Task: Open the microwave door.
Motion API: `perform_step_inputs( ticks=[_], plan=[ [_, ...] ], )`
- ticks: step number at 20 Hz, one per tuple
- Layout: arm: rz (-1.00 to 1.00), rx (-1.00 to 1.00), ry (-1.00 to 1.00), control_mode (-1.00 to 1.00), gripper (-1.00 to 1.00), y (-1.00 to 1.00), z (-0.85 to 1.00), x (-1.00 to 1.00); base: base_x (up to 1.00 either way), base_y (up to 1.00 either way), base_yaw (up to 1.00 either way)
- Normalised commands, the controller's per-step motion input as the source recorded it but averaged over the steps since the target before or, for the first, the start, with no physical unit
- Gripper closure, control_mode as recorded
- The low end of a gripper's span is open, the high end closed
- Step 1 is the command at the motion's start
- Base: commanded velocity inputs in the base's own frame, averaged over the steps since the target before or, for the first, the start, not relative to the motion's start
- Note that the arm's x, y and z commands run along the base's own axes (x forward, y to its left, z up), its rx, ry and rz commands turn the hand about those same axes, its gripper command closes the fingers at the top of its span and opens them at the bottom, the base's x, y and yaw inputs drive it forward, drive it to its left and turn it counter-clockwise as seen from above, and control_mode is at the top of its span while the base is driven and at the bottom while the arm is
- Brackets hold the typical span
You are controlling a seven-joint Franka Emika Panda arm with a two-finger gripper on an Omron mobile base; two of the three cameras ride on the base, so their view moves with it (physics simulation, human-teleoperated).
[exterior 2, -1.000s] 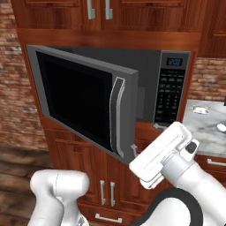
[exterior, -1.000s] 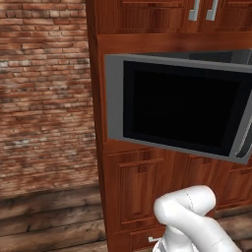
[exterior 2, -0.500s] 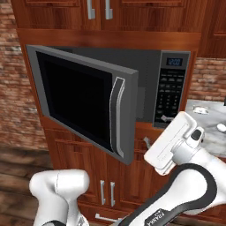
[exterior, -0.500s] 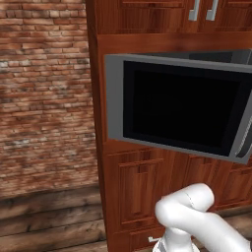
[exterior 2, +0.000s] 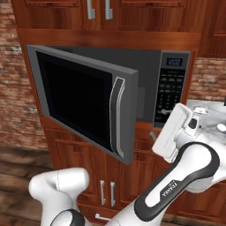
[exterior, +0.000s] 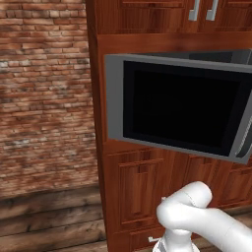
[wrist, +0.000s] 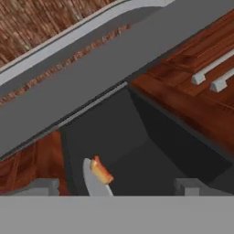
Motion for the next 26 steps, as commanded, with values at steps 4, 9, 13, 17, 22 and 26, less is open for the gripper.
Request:
perform_step_inputs(
  ticks=[4,9,13,17,22,26],
  plan=[
    [0.00,-0.10,-0.23,-1.00,-1.00,0.00,-0.13,0.46,0.00,0.00,0.00],
    [0.02,-0.07,-0.15,-1.00,-1.00,0.14,-0.06,0.47,0.00,0.00,0.00],
    [0.08,-0.08,-0.09,-1.00,-1.00,0.40,-0.04,0.17,0.00,0.00,0.00],
    [0.13,-0.07,-0.01,-1.00,-1.00,0.49,0.00,0.01,0.00,0.00,0.00],
    [0.17,-0.08,-0.01,-1.00,-1.00,0.59,0.00,-0.18,0.00,0.00,0.00],
    [0.25,-0.03,-0.02,-1.00,-1.00,0.67,0.00,-0.67,0.00,0.00,0.00]
  ],
)
